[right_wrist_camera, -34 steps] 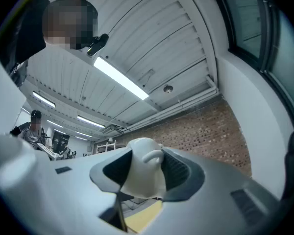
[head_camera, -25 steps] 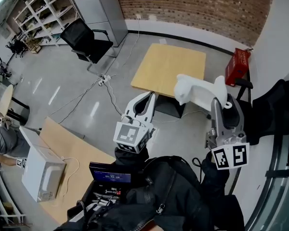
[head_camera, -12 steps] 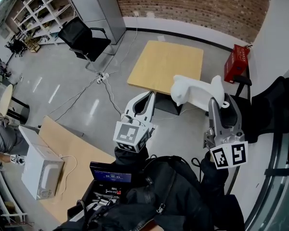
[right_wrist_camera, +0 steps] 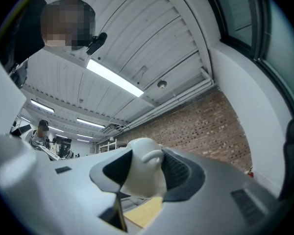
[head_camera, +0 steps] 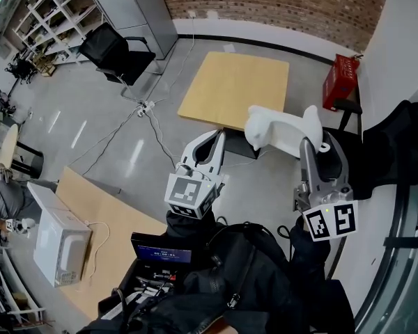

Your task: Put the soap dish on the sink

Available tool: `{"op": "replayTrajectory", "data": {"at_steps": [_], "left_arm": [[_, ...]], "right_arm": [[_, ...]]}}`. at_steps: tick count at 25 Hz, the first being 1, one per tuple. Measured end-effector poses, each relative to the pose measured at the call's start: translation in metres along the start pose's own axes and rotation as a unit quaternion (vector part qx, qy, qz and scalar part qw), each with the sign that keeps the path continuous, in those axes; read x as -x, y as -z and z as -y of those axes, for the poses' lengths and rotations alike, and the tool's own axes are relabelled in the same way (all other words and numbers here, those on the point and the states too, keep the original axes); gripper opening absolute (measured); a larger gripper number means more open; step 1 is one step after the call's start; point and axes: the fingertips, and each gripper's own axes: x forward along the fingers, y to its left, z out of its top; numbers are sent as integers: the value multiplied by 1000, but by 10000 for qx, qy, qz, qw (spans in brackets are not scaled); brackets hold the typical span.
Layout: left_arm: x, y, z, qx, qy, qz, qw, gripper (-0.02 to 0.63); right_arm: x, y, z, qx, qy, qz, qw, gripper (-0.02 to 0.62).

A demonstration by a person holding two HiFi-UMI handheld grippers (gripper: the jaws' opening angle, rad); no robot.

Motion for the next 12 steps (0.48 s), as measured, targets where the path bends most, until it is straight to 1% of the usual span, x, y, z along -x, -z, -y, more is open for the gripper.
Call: {"op": "replayTrajectory", "data": {"at_steps": [8,12], "left_arm": [[-12,16,-2,45,54,-151,9999,5],[-37,21,-18,111,136,-165,9997,3]], "right_arm": [[-7,15,8,-75,66,-131,9999,190],[-29,24,18,-50,157,-204,9997,190]]}}
